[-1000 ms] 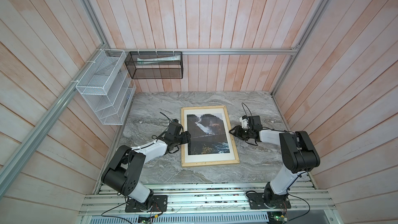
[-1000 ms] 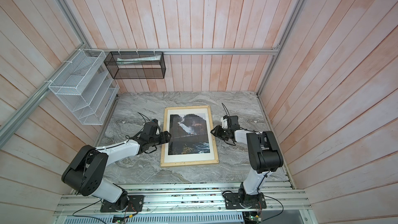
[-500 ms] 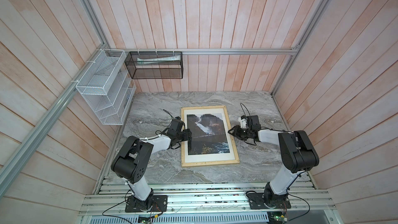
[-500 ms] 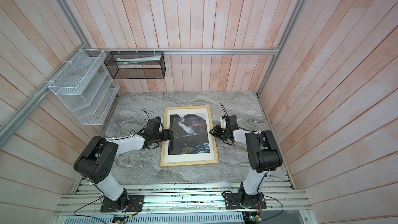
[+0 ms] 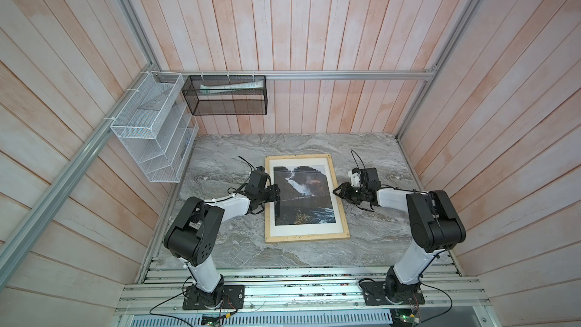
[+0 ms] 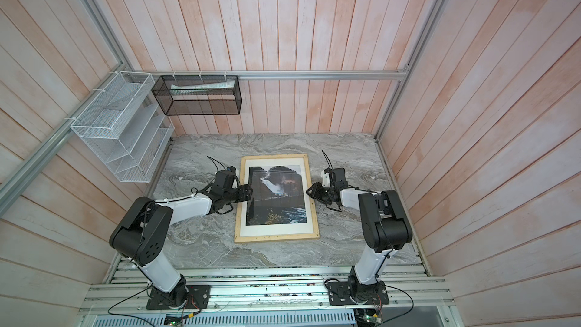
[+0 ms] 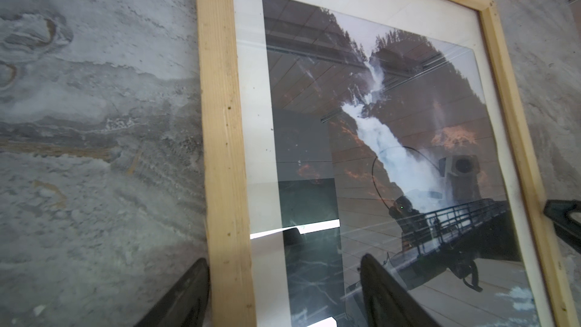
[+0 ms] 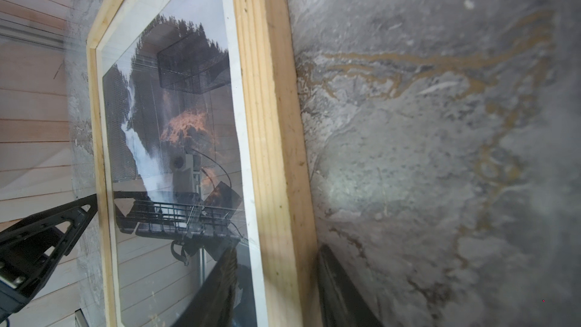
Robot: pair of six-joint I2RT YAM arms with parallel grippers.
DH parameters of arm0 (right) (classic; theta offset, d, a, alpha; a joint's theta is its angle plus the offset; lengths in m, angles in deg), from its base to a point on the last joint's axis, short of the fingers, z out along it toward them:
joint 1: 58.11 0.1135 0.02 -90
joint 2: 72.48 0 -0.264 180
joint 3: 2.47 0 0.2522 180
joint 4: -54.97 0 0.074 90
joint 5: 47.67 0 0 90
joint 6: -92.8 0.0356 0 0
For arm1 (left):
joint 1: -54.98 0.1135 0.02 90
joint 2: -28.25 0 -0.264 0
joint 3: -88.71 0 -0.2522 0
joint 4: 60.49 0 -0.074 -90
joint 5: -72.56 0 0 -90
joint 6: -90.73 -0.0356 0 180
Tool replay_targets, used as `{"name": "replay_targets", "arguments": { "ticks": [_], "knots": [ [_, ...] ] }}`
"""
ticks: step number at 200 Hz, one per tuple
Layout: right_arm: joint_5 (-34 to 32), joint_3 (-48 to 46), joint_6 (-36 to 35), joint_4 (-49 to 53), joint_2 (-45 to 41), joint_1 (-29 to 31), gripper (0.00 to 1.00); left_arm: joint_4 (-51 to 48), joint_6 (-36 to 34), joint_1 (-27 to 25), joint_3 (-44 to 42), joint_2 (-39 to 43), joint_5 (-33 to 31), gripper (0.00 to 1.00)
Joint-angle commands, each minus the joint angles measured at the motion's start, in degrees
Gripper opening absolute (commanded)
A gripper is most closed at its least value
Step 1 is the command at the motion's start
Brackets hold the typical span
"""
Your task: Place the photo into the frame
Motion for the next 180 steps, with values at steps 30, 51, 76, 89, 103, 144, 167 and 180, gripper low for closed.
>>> {"name": "replay_targets", "arguments": {
  "ticks": [30,51,76,89,103,144,167,180],
  "knots": [
    [-7.51,5.51,-5.24,8.85,-8.32,-6.27,0.46,-8.77,-6.09,2.49,4.49,14.39,-13.1,0.79],
    [-15.49,7.42,-8.65,10.97,-15.4,-6.29,0.48,-12.33,-9.19,4.0,7.66,18.97,-16.17,0.87],
    [-24.61,6.78,-10.99,9.43,-25.2,-6.52,0.7,-19.83,-11.87,7.05,15.4,20.53,-14.57,1.0],
    [-28.3,8.02,-11.7,11.48,-28.11,-7.03,0.97,-24.18,-11.41,8.12,19.39,20.15,-17.11,1.0],
    [-32.25,8.95,-12.45,13.66,-30.2,-7.65,0.98,-26.94,-11.2,8.97,21.74,20.28,-19.27,1.0],
    [-35.74,5.41,-13.06,11.71,-34.8,-10.68,0.98,-19.7,-13.5,11.0,15.07,24.51,-26.98,1.0],
    [-39.1,2.2,-12.06,8.17,-35.86,-10.81,0.98,-6.27,-11.41,14.52,2.08,29.57,-30.14,1.0],
    [-37.56,-0.46,-13.14,4.16,-36.36,-11.04,0.98,0.17,-9.97,16.86,-5.21,32.92,-27.65,1.0]
  ]
}}
